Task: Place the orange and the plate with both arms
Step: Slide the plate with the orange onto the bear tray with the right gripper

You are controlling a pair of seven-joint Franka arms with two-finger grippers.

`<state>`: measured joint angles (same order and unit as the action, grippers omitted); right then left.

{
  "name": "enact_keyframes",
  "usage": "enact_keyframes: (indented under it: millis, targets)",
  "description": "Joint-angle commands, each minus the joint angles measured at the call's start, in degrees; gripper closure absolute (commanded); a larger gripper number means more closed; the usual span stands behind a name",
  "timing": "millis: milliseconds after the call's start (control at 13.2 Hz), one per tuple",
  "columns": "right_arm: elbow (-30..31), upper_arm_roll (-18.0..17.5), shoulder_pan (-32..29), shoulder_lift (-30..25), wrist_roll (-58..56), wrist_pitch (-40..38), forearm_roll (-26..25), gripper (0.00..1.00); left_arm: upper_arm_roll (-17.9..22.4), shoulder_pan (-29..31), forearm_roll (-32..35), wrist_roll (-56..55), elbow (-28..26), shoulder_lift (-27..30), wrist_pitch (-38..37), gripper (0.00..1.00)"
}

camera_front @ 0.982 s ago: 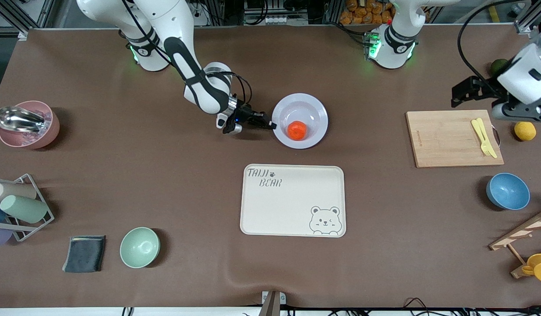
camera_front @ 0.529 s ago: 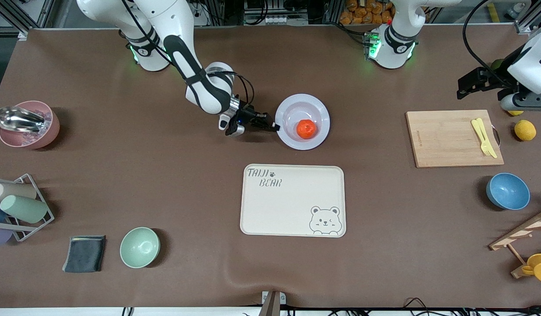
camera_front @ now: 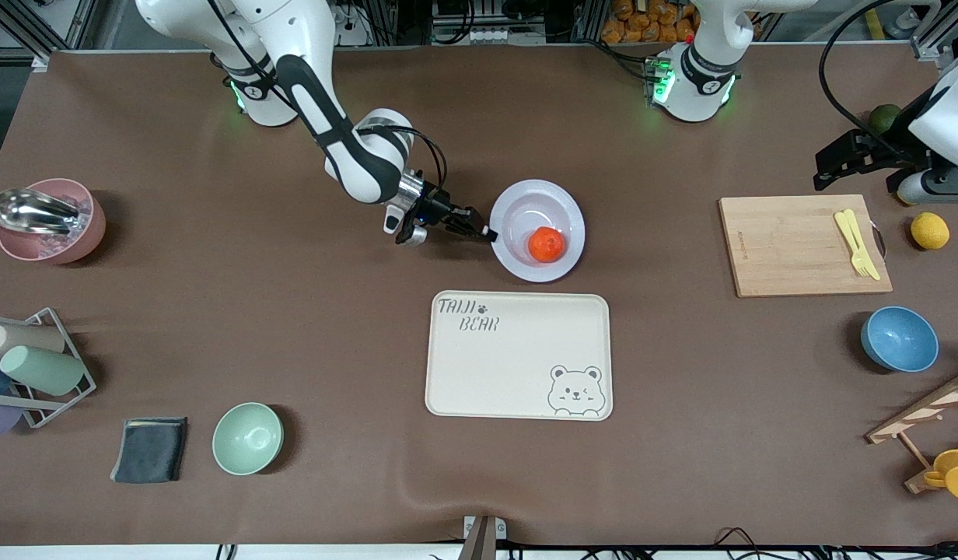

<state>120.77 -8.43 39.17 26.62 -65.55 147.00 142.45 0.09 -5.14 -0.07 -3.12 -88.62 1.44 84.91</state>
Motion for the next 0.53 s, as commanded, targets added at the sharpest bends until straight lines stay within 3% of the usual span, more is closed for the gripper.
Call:
enact_keyframes:
  millis: [0, 453]
  targets:
    - [-1.9, -0.2, -0.7, -1.5, 0.7, 0.4, 3.6, 1.0, -0.3, 0.2, -0.5, 0.0, -0.4, 0.9, 0.8, 0.0]
    - [-13.1, 0.1, -7.8, 4.8, 2.4, 0.4, 3.5, 1.0, -0.3, 0.4, -1.2, 0.5, -0.4, 1.1, 0.8, 0.0]
